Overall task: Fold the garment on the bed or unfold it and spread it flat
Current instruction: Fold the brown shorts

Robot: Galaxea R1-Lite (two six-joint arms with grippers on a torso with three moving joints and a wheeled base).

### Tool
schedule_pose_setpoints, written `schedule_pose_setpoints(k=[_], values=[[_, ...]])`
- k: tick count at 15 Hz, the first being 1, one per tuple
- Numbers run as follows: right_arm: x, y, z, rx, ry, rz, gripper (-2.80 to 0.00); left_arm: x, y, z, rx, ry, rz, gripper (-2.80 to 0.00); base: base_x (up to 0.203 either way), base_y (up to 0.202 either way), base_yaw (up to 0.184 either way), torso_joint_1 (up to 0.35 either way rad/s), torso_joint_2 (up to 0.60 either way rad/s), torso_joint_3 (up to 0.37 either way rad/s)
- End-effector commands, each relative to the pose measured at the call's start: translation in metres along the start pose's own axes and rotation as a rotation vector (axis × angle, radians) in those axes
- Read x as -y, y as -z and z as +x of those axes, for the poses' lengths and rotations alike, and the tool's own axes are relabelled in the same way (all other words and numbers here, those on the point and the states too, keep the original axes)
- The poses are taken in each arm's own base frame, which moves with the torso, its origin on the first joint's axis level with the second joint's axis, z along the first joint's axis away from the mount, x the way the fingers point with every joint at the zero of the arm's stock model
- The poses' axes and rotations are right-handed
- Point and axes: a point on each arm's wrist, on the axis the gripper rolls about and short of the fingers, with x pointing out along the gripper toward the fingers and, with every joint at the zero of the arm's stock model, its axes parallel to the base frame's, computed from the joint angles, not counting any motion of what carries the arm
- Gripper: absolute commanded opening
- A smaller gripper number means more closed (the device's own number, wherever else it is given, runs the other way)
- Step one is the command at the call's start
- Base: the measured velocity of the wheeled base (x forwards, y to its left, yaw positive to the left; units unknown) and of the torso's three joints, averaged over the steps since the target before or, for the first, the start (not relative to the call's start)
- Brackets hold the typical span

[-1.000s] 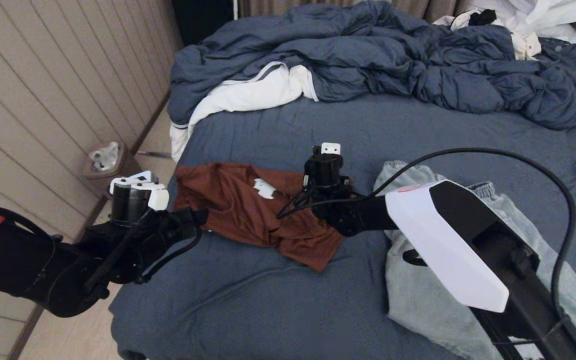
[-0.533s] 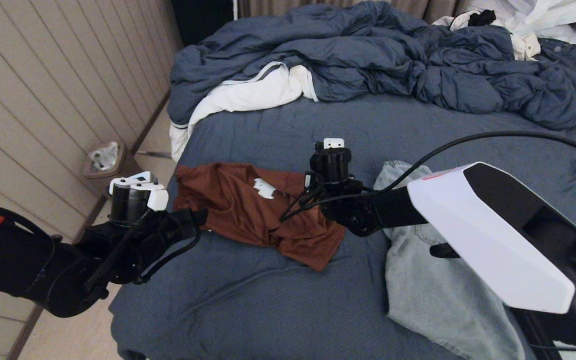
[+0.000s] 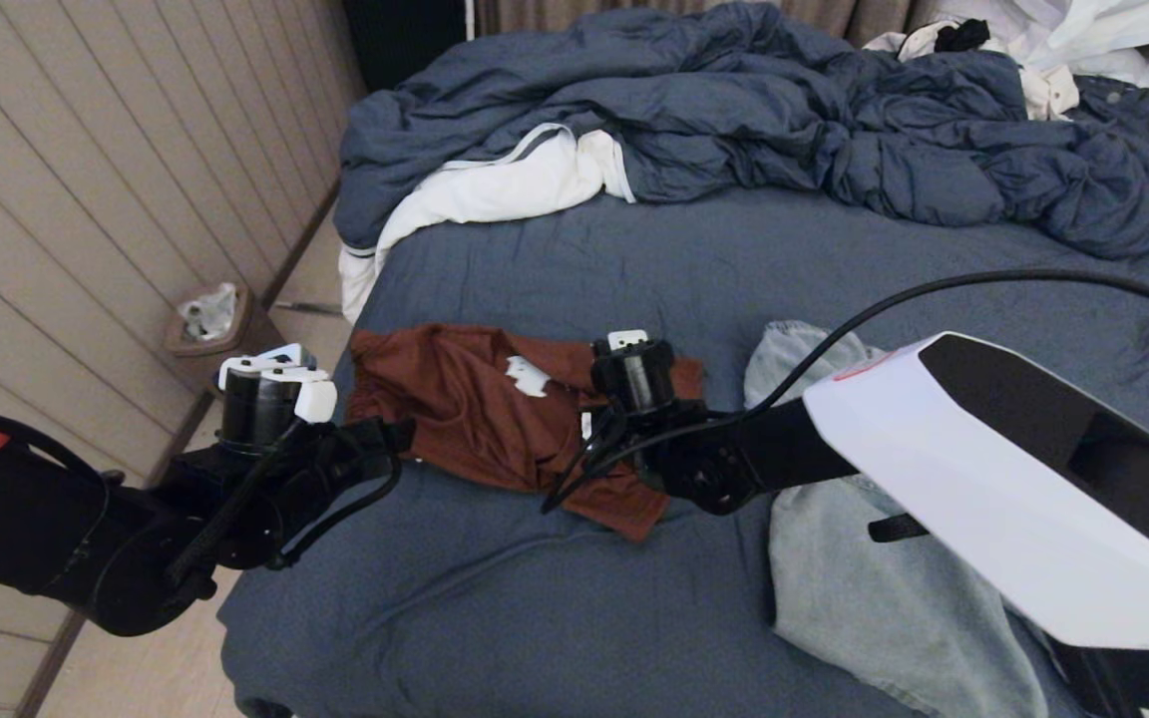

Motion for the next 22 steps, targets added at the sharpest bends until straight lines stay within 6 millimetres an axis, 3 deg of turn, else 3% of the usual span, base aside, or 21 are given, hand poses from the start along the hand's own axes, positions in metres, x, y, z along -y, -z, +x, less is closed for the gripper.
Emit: schedule_pose_setpoints(k=[1,7,11,16,22], values=[[0.004,-0.017,-0.012,-0.009,-0.022,0.046,-2.8,0.0,0.0,0.0,0.004,-0.001,-0.005,0.0,0.0,0.0,0.0,0.0,0.0,0.0],[0.007,-0.009,0.025,-0.004,0.005,0.053,-2.8,0.0,0.005,0.007,0.013,0.013,-0.007,0.0,0.0,0.0,0.0,0.0,0.0,0.0],[0.002,-0.003,0.038,-0.029,0.01,0.035,-2.8,0.0,0.006,0.007,0.018,0.02,-0.004,0.0,0.0,0.0,0.0,0.0,0.0,0.0],[-0.001,0.014,0.034,-0.086,0.01,0.013,-2.8,-0.001,0.009,0.009,0.009,0.016,-0.001,0.0,0.0,0.0,0.0,0.0,0.0,0.0],[-0.001,0.029,0.001,-0.161,-0.013,-0.028,-2.8,-0.001,0.013,0.013,0.0,0.009,0.003,0.0,0.0,0.0,0.0,0.0,0.0,0.0]])
